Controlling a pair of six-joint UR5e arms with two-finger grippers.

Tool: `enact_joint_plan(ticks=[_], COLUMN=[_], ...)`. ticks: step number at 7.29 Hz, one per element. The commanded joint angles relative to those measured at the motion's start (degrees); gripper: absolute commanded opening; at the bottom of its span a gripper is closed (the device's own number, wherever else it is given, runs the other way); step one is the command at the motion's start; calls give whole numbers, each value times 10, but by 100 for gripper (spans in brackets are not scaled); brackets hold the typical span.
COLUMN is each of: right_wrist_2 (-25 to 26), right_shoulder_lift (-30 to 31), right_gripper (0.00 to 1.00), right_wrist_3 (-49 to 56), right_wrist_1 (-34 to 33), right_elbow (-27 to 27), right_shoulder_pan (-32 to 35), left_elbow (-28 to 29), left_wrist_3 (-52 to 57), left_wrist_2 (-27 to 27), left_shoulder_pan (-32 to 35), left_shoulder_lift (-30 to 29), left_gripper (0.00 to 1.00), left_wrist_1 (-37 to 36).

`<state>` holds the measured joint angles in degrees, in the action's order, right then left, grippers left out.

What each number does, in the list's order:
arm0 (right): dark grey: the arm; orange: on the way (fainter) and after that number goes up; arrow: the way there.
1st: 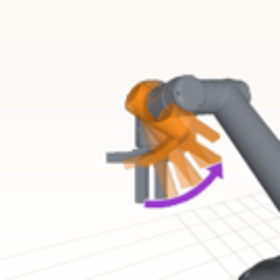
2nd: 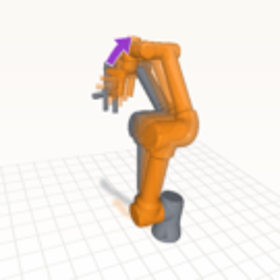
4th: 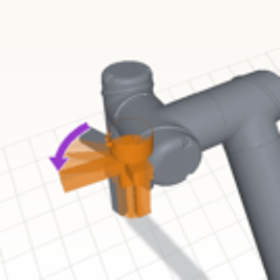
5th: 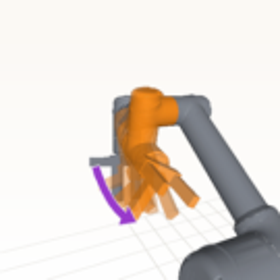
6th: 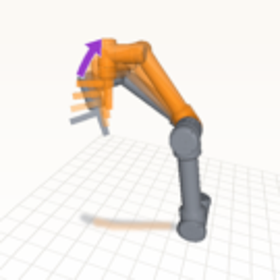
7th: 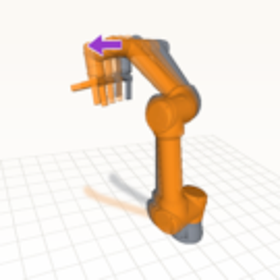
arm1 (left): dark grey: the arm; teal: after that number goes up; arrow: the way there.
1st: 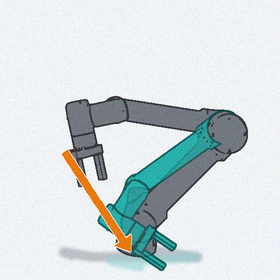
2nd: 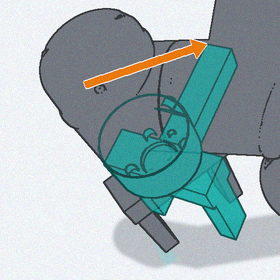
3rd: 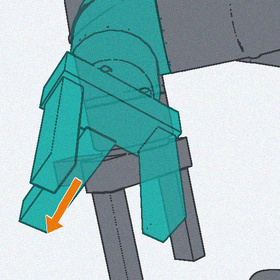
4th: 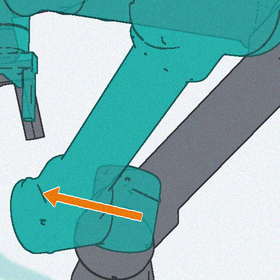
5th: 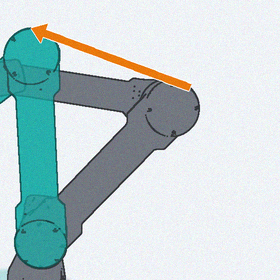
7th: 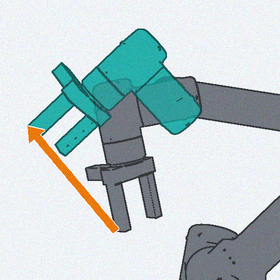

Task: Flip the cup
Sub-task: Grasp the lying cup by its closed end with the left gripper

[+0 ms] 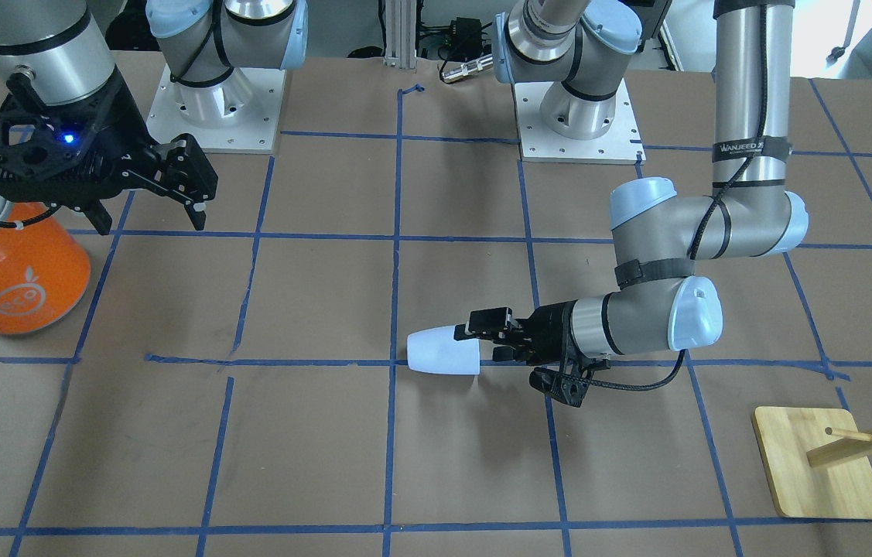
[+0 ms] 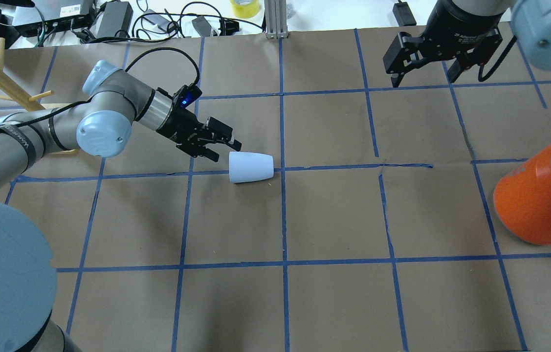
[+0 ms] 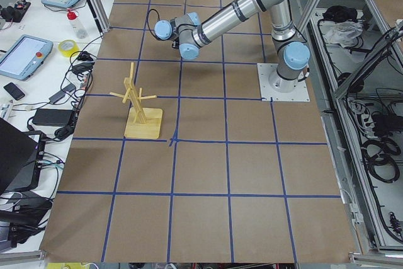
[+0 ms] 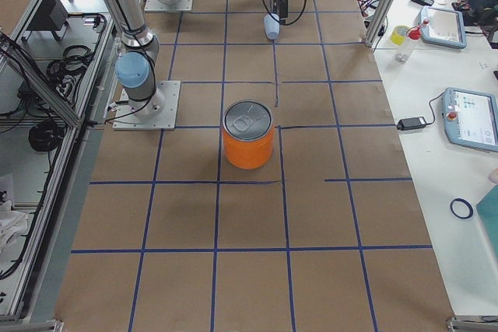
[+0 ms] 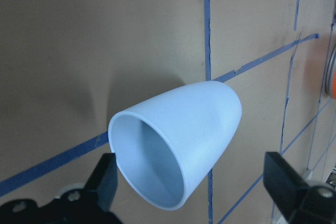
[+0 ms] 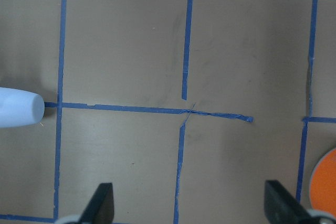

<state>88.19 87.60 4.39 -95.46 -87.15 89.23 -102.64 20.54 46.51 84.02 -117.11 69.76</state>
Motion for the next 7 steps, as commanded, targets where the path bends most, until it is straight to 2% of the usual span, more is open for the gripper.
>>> enact_joint_plan(ticks=[1,2,4,7], right_wrist_2=[0,0,1,13], right_shoulder_lift=[0,0,-4,-6], right_gripper=[100,100,100,100], right_wrist_3=[1,0,-3,-1], right_wrist_1=[2,1,-2,-3], right_elbow=[-1,-8,-12,-9], right_shoulder_pan=[2,6,18,18], left_elbow=[-3,-4,-20,-32], left_wrist_3=[-4,-1,-3,-4], left_wrist_2=[-26,-52,-58,-108], left_shoulder_pan=[0,0,1,1], left_shoulder_lift=[-10,-16,-22,-23], left_gripper=[100,99,98,93], left_wrist_1=[3,2,1,1])
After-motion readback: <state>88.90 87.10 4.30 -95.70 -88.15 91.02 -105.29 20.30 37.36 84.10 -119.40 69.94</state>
